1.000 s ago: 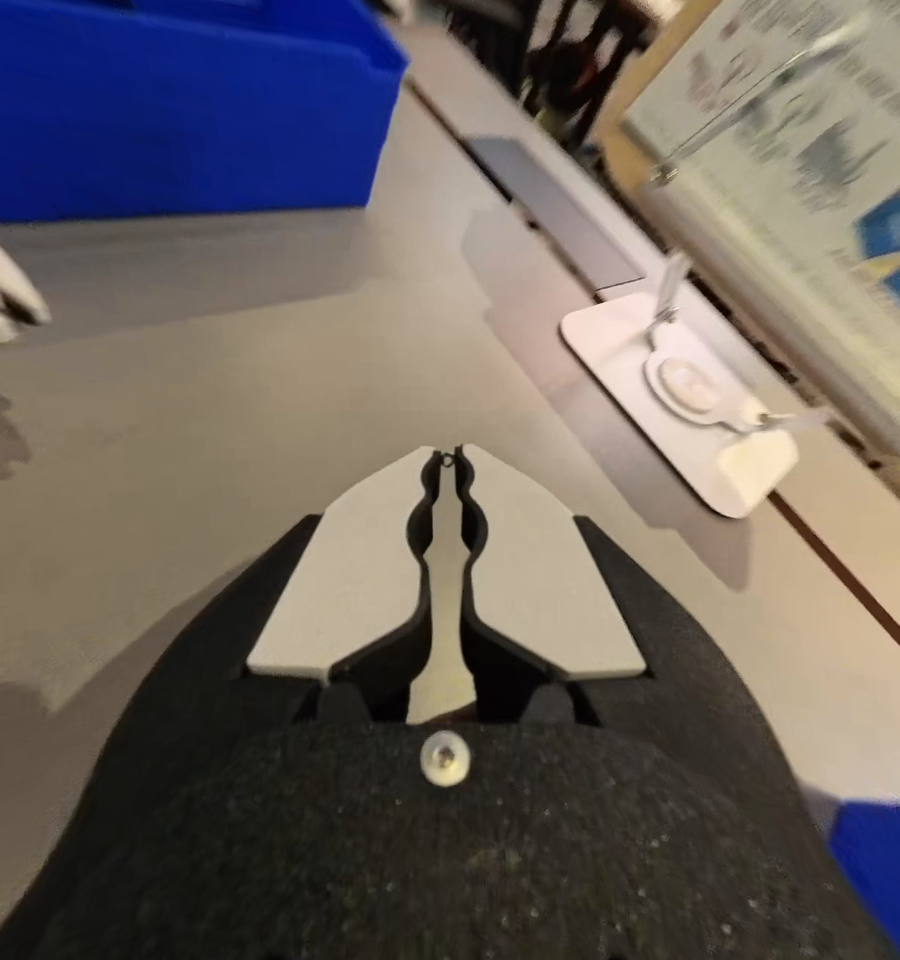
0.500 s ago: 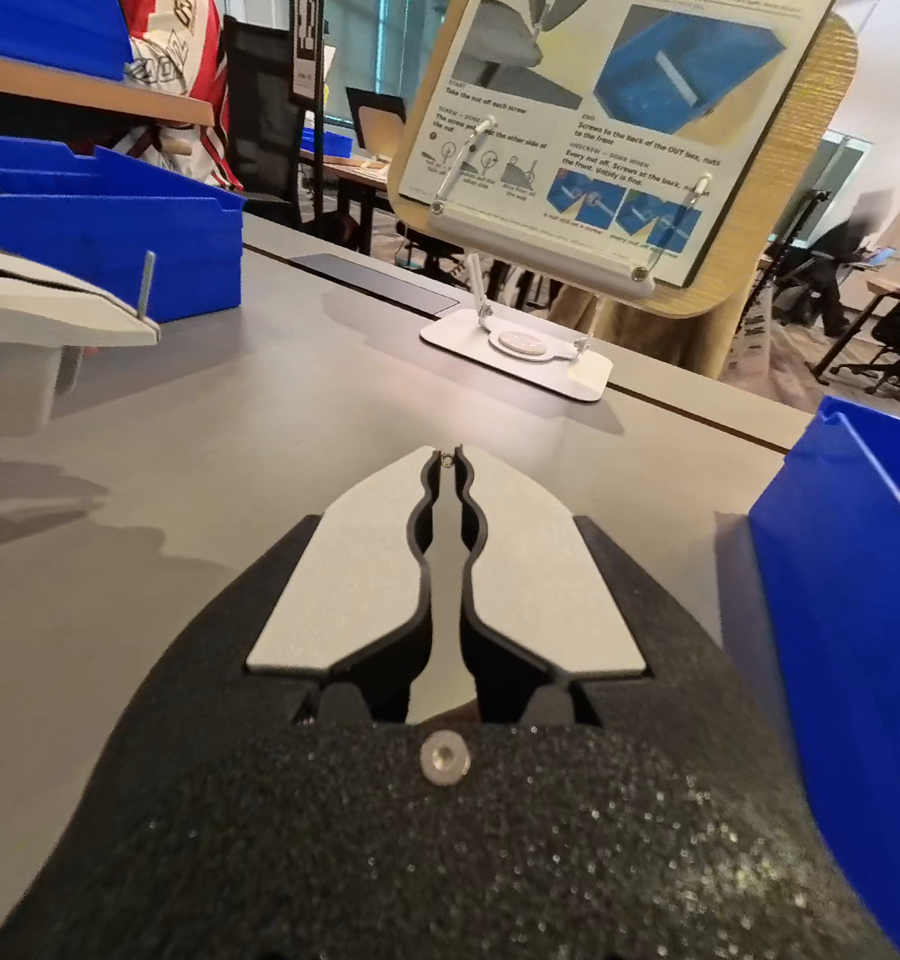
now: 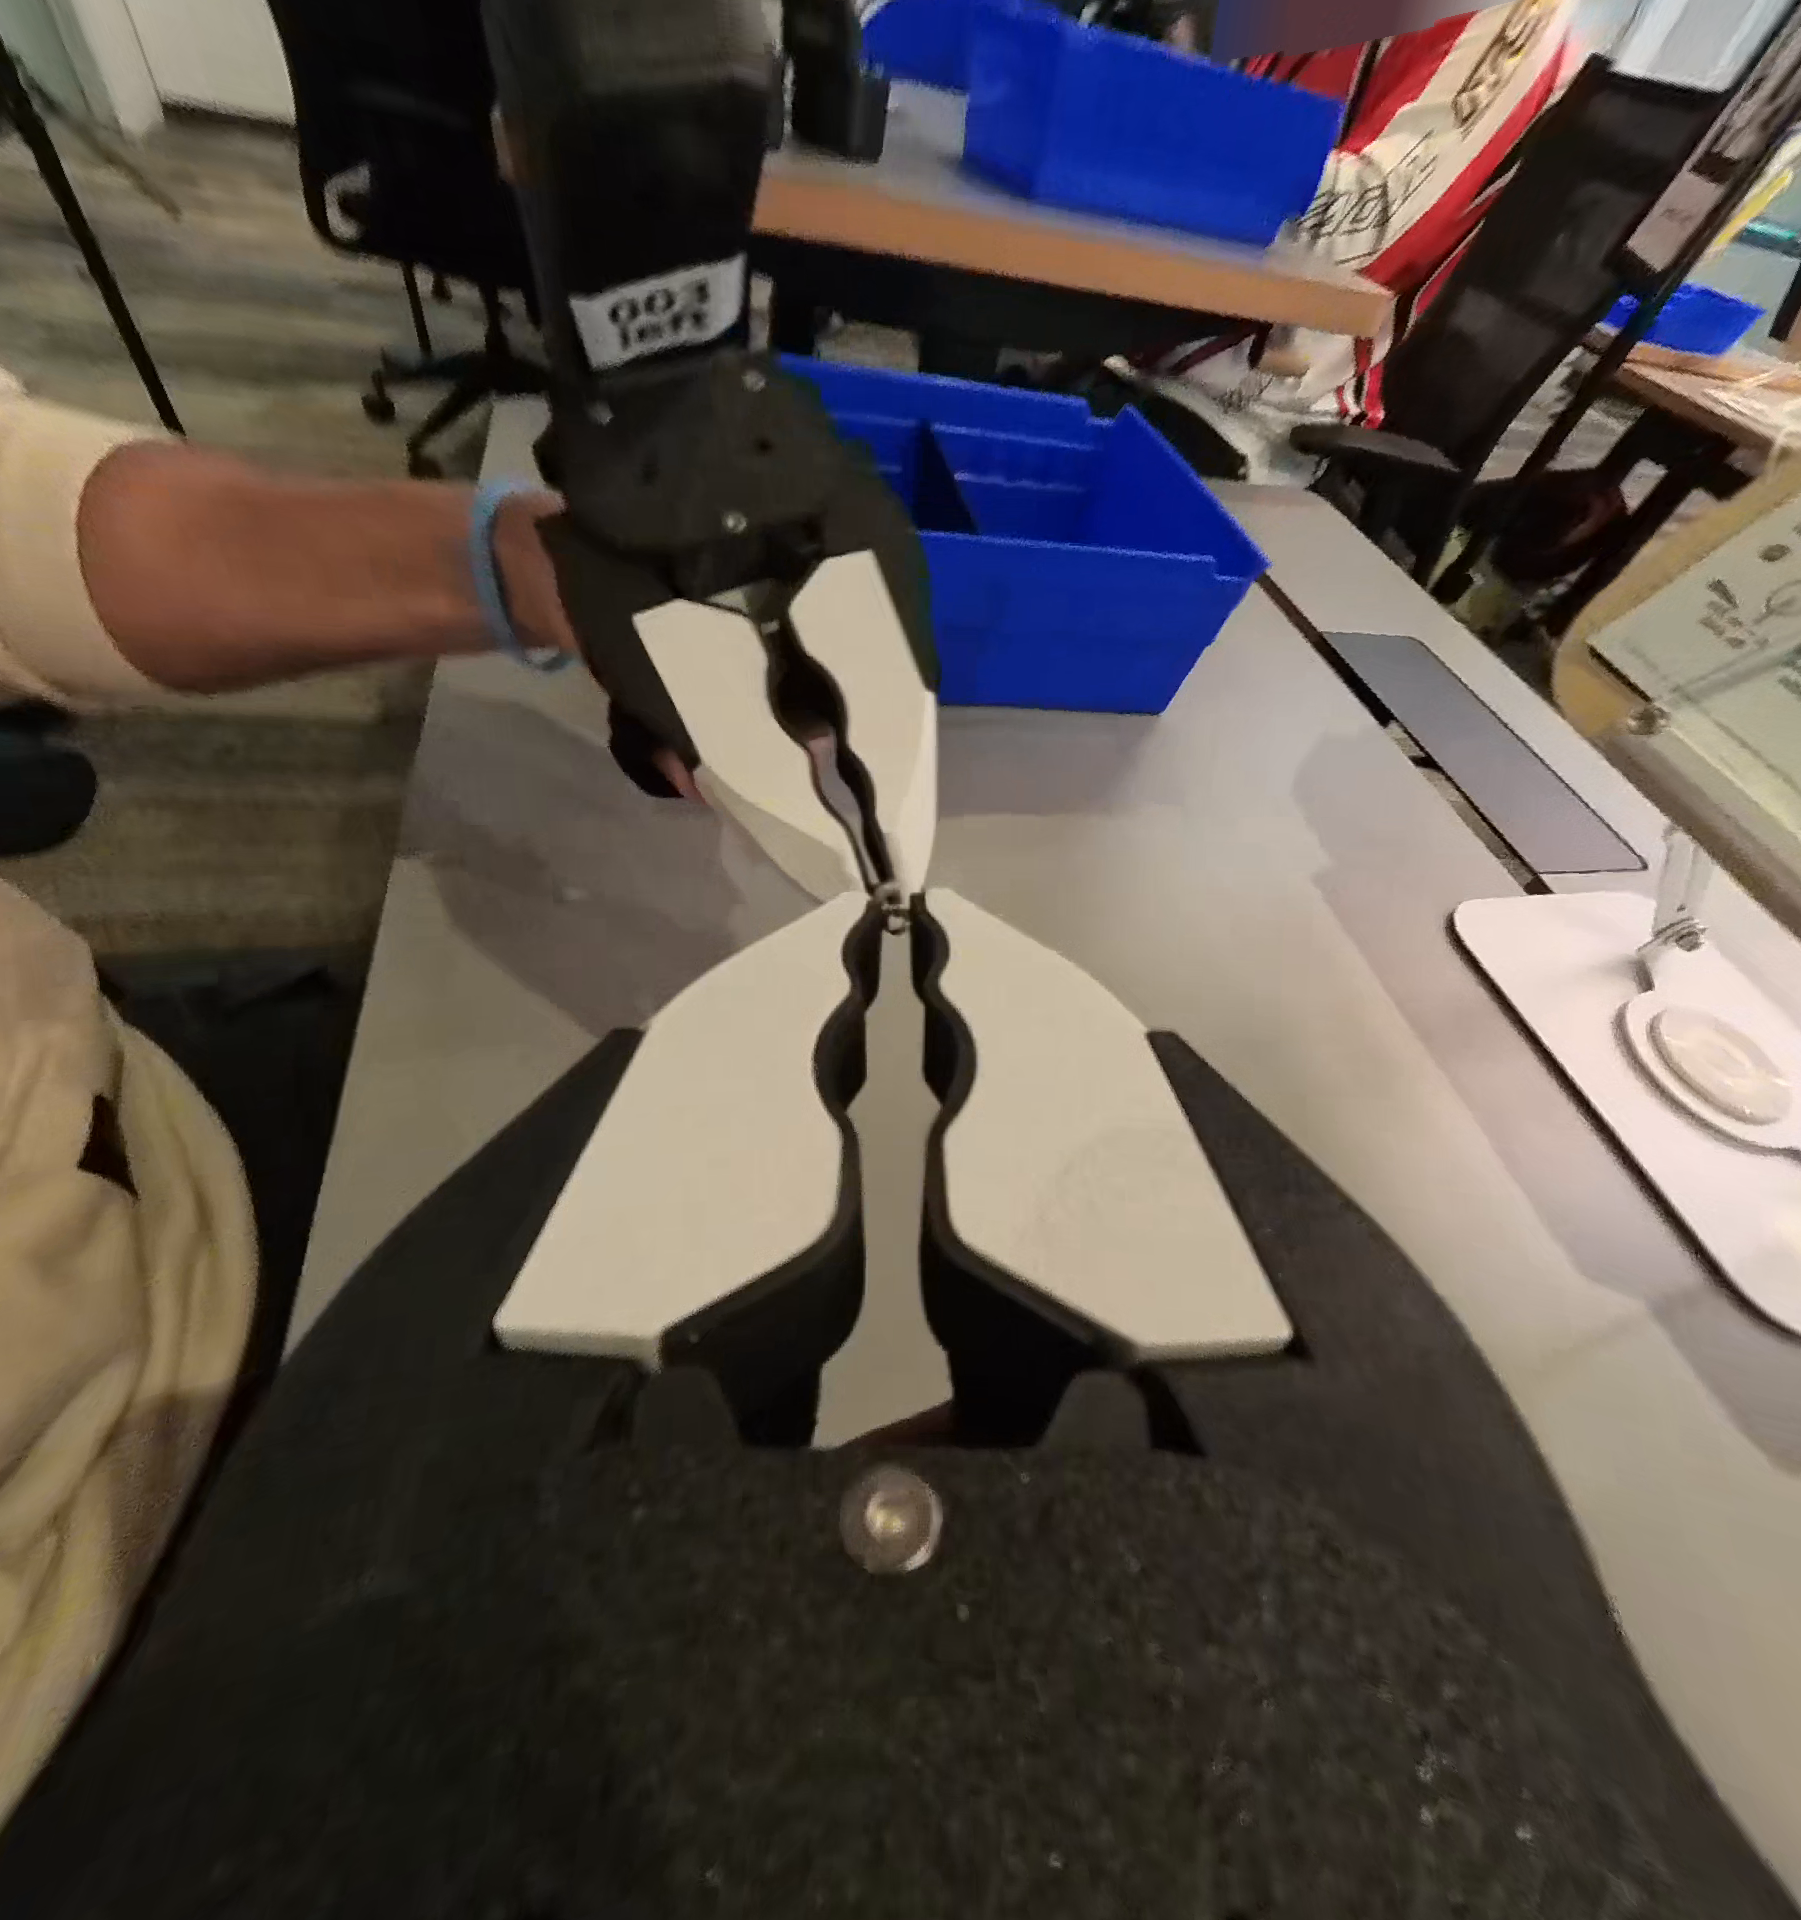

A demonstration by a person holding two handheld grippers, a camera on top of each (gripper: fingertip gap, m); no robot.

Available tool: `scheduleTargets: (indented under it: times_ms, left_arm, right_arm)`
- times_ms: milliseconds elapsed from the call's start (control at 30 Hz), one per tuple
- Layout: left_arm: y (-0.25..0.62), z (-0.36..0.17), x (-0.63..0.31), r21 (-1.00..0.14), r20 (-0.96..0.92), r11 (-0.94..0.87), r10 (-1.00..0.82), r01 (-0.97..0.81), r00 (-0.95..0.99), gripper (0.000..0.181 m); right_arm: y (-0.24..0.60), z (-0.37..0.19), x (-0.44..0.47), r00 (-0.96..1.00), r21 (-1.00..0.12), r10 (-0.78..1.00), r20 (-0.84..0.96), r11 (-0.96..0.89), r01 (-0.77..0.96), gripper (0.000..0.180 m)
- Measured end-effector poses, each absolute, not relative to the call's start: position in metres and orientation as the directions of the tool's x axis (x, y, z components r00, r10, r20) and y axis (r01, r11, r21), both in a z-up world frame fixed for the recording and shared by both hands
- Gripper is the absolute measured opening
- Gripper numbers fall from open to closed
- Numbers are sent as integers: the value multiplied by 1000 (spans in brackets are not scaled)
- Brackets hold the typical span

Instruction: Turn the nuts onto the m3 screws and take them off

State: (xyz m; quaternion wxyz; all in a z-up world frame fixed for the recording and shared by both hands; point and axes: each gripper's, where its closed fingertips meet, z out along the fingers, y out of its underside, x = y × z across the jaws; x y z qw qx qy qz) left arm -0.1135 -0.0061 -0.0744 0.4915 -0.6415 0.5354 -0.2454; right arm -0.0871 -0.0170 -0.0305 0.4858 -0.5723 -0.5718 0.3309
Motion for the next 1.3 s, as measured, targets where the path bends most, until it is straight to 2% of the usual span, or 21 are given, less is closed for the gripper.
scheduleTargets:
  times_ms: [133,567,867,1300]
  left_arm:
    - [-11,-69,-103,-889,-229,86,-935,-451,272,4]
    - [-16,-67,-98,-897,-236,99,-931,-431,277,4]
    - [-19,-64,-100,-938,-174,64,-937,-340,304,4]
    - [-24,-62,-98,-939,-187,84,-938,-333,292,4]
  right_arm:
    - [-21,-34,-94,103,-908,968,228,173,382,5]
    - [-25,-48,-95,93,-894,970,225,167,416,5]
    - [-23,-33,-80,152,-962,980,129,87,257,5]
    - [-29,-35,-90,99,-953,986,134,101,285,5]
